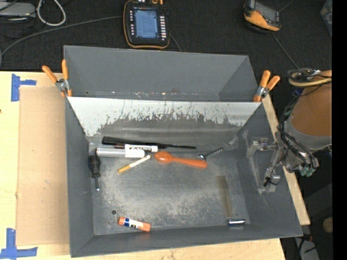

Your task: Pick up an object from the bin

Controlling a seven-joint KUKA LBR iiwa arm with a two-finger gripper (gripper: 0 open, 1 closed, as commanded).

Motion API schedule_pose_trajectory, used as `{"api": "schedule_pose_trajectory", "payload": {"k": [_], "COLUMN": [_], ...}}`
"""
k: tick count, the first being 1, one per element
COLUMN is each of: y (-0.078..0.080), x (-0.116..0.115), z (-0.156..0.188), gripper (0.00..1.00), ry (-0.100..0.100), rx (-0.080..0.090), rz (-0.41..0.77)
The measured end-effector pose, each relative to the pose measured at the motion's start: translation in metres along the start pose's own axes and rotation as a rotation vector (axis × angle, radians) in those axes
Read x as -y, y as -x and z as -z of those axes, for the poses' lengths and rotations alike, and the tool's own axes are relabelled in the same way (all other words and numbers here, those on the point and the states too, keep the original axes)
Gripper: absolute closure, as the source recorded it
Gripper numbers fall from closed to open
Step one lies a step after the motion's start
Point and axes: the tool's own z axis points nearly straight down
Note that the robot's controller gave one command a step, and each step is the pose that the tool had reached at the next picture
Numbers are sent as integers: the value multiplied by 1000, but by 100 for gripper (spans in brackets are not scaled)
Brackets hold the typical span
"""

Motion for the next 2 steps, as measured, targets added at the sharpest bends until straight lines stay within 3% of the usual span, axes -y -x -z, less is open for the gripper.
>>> {"api": "schedule_pose_trajectory", "payload": {"k": [1,2], "y": [2,-28], "x": [-1,-6], "z": [4,-50], "gripper": [0,0], "ry": [-2,2], "rx": [8,-1], "rz": [6,534]}}
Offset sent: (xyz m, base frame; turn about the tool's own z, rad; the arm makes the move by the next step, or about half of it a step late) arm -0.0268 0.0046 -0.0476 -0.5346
